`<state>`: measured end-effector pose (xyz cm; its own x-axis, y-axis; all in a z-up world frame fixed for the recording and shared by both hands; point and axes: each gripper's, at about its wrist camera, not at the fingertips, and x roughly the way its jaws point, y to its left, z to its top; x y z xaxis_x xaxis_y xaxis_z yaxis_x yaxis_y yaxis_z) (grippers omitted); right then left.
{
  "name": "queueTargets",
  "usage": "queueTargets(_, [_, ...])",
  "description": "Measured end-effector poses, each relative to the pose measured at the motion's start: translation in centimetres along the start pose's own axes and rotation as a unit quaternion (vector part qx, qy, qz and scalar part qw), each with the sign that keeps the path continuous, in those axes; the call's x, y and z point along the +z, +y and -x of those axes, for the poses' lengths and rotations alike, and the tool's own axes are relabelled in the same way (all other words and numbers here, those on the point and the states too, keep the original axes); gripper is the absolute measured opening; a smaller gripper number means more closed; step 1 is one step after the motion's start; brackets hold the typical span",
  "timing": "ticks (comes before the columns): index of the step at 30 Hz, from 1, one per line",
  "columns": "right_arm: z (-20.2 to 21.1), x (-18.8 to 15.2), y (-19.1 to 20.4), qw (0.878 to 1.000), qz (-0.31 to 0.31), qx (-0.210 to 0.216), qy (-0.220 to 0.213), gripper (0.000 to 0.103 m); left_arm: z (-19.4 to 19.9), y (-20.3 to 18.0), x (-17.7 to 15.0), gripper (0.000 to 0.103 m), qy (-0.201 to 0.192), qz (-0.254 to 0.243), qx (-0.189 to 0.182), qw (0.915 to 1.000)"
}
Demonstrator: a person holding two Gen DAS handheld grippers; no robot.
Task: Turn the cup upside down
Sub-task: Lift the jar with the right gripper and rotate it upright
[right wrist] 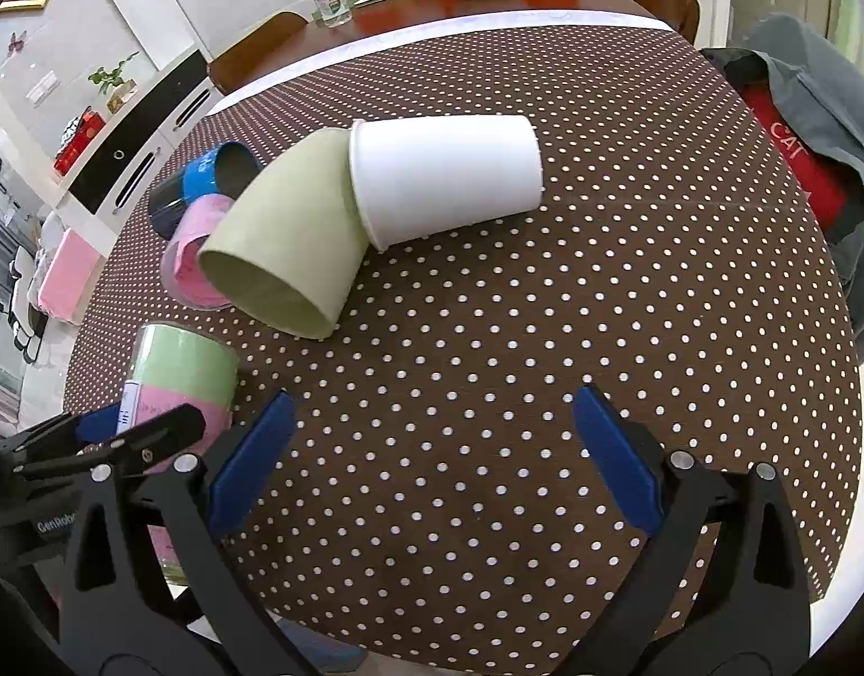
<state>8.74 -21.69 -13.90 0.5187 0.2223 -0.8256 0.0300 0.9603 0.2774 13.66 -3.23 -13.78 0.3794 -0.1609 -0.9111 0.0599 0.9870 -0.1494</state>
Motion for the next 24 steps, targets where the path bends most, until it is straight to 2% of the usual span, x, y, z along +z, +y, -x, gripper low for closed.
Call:
queueTargets(13, [2.3, 1.3, 3.2, 0.999, 0.019, 0.019, -0.029, 0.097, 3.7, 1.4, 0.8, 0.071, -0.041, -0.008, -0.016, 0.999])
queueTargets(24, [2.1, 2.0, 7.7, 0.998, 0.053, 0.037, -0.026, 0.097, 6.8, 5.7, -0.1, 0.071, -0.076, 0.012, -0.009, 0.997])
